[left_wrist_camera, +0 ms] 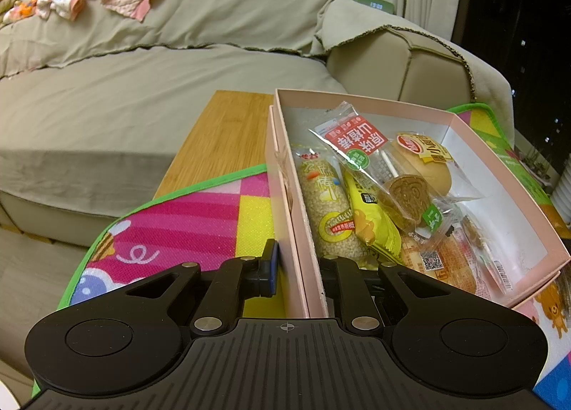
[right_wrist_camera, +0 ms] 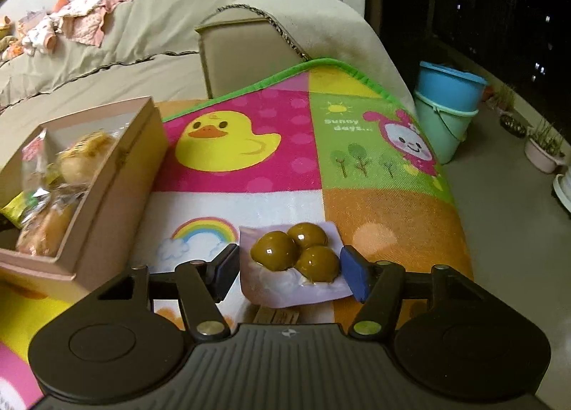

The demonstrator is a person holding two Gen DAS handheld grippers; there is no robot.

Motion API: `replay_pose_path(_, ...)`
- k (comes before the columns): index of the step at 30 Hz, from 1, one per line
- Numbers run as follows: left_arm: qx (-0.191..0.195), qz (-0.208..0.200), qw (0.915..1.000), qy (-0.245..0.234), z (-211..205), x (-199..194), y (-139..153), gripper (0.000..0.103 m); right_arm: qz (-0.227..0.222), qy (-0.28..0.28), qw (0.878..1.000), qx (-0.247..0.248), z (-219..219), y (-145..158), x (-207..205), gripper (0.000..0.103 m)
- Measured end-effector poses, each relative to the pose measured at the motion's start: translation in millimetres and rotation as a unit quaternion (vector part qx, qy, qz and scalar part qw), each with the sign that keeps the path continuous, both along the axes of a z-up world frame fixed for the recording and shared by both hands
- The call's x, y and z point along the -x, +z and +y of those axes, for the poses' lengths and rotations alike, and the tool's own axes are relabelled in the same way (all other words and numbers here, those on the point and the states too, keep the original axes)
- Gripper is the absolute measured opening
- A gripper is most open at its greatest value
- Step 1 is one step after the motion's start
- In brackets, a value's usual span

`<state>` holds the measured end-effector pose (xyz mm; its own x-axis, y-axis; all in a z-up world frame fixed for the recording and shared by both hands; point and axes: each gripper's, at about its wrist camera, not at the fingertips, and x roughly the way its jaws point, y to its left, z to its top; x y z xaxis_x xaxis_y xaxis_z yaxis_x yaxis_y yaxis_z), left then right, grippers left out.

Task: Organize objects
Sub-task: 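Carry the candy tray with the right tool and release it into the box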

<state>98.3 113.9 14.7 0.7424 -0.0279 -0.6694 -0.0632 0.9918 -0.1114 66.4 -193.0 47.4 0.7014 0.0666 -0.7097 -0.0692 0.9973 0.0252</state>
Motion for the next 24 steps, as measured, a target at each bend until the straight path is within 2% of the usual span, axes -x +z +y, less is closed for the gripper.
replay_pose_path(12, 0.0, 0.0, 1.0, 0.0, -0.1, 0.1, -0.2, 0.015, -0.016, 0.038, 0.999, 0.013, 5.3, 41.2, 78.6, 0.062)
replay_pose_path(20, 0.003, -0.001, 1.0, 0.002, 0.6, 0.9, -0.3, 0.015, -0.048, 0.093, 0.994, 0.025, 28.2, 81.8, 125.9, 0.062)
replay_pose_path(24, 0.005, -0.002, 1.0, 0.004, 0.8, 1.1, -0.6, 0.015, -0.086, 0.126, 0.988, 0.014, 45.1, 110.2, 134.2, 0.062)
